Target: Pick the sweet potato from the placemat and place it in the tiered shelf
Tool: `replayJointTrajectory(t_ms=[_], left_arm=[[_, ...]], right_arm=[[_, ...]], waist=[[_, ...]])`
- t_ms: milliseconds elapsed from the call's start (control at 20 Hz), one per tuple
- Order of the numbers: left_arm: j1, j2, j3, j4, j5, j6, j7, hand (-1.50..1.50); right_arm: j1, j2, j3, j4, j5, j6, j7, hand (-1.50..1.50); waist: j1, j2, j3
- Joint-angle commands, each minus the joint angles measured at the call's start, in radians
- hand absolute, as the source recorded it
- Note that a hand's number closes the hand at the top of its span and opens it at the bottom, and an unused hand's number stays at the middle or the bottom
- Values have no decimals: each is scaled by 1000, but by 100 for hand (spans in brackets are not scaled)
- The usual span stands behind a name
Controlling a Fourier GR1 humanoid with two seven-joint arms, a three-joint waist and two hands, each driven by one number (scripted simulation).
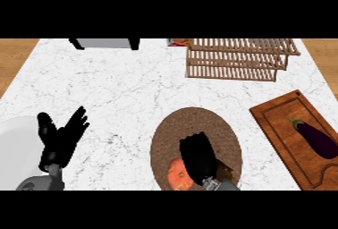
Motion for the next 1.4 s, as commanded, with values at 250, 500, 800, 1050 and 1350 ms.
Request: replayJointTrajectory(t_ms=[250, 500, 800, 1050, 1350], left_arm=[[23, -19, -5, -12, -10, 1, -10, 0], [7, 10, 0, -34, 0, -26, 14, 0], [4, -22, 6, 5, -9, -4, -6, 0], [0, 5, 16, -20, -7, -19, 22, 0], [11, -28, 5, 9, -24, -17, -16, 0]], right_arm=[[51, 38, -135, -68, -174, -41, -107, 150], [-64, 48, -313, -169, -557, -32, 8, 150], [-252, 49, -367, -378, -539, 19, 188, 150], [-432, 49, -479, -503, -534, 109, 385, 150], [-613, 16, -637, -521, -574, 213, 477, 150]], waist=[[-3, 28, 12], [18, 29, 14], [-9, 21, 10], [-7, 20, 10], [-5, 22, 10]])
